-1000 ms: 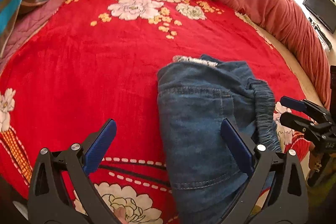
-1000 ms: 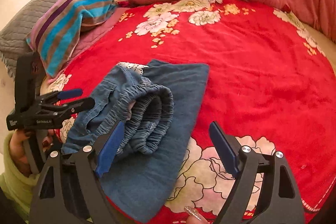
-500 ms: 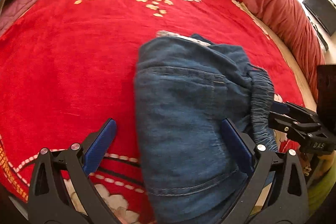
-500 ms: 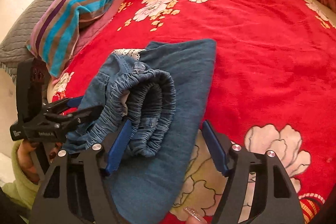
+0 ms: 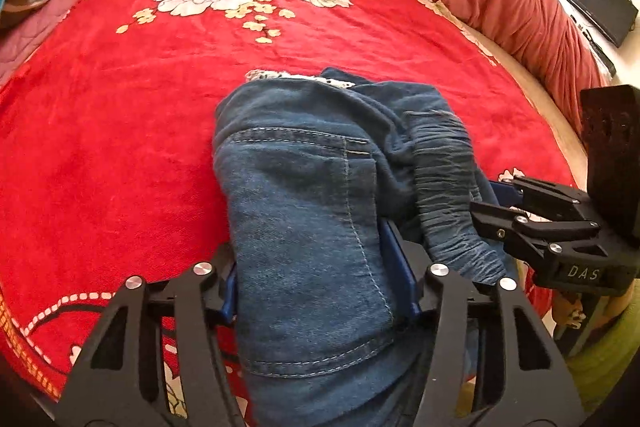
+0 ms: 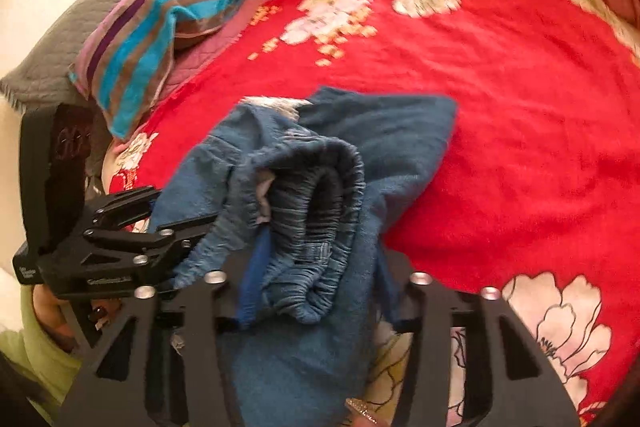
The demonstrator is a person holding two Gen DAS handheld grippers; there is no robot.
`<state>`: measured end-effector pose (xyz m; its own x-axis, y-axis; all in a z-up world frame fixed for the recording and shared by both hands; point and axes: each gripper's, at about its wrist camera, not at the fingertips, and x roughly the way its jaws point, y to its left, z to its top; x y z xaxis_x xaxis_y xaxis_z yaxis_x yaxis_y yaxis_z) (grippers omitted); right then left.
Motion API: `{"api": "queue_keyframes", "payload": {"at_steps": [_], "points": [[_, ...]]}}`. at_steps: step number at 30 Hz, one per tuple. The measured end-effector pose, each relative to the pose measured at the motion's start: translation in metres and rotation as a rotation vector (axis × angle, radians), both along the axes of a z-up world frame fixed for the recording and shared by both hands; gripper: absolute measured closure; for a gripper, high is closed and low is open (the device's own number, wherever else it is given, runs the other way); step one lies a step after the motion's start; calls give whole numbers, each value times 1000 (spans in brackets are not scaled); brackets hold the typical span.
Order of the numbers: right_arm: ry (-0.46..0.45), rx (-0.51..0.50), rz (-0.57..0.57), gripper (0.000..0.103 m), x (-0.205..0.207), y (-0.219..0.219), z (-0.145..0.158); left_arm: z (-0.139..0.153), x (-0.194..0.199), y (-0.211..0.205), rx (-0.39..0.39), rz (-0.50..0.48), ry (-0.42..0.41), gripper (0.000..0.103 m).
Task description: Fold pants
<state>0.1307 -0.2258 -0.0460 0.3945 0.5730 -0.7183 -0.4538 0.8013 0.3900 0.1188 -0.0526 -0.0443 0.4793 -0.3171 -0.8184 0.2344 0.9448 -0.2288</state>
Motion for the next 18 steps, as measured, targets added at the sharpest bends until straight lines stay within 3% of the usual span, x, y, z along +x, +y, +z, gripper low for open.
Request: {"api": "queue_keyframes", "payload": {"at_steps": [6, 18], "points": [[-77, 13, 39, 69, 0, 9, 22, 12, 5, 3, -46, 6, -29, 62], [-182, 24, 71, 69, 43, 26, 55, 40, 45, 24, -64, 75, -117, 62]]}}
